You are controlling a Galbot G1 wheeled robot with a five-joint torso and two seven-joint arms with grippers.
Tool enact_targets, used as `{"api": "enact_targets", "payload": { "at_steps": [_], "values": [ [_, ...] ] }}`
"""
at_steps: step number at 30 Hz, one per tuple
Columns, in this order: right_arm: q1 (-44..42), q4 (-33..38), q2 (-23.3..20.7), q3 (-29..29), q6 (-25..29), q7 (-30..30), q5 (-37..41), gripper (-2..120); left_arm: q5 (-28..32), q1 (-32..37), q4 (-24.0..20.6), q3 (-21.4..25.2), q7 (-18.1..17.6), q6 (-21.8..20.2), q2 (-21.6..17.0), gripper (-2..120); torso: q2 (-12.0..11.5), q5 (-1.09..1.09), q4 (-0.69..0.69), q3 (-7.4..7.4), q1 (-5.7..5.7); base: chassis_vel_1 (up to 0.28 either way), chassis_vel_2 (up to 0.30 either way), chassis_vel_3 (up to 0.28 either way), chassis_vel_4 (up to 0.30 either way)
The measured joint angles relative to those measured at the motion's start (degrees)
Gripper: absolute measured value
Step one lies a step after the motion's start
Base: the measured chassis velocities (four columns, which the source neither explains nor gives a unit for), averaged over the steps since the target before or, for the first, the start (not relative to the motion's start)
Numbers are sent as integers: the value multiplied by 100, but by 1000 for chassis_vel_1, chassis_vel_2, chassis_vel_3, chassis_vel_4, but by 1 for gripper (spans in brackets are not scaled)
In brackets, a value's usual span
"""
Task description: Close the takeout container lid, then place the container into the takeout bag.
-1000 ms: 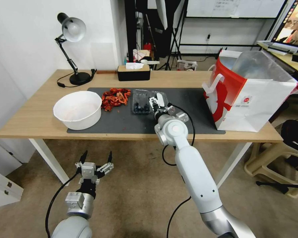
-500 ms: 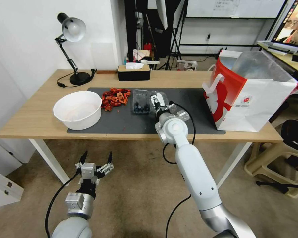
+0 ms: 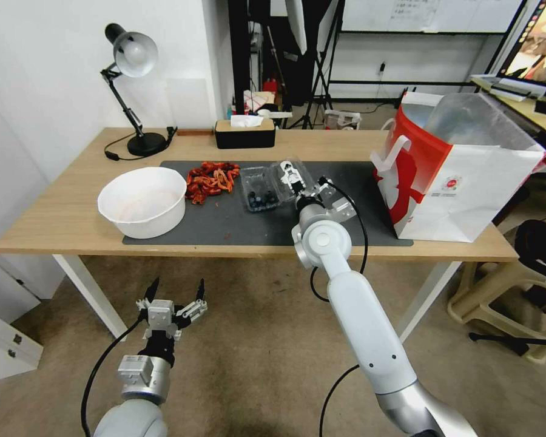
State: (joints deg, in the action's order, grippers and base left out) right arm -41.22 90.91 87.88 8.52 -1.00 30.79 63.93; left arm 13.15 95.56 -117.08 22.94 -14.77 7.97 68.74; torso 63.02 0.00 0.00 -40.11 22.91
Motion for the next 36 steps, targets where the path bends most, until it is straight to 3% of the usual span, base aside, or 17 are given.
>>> {"api": "enact_targets", "payload": {
  "at_steps": [11, 22, 31, 36],
  "values": [
    [169, -146, -166, -143, -91, -490, -269, 100, -2, 5, -10, 37, -12, 33, 31, 100, 0, 0, 0, 0, 0, 0, 0, 0, 0],
    [354, -234, -478, -455, -461, -1401, -417, 100, -18, -43, 28, -9, -77, 38, 58, 100, 0, 0, 0, 0, 0, 0, 0, 0, 0],
    [513, -404, -689, -677, -930, -1922, -35, 100, -30, -39, 40, -29, -83, 38, 61, 100, 0, 0, 0, 0, 0, 0, 0, 0, 0],
    [641, -502, -790, -735, -1346, -2141, 613, 100, -47, -20, 40, -36, -84, 38, 61, 100, 0, 0, 0, 0, 0, 0, 0, 0, 0]
  ]
}}
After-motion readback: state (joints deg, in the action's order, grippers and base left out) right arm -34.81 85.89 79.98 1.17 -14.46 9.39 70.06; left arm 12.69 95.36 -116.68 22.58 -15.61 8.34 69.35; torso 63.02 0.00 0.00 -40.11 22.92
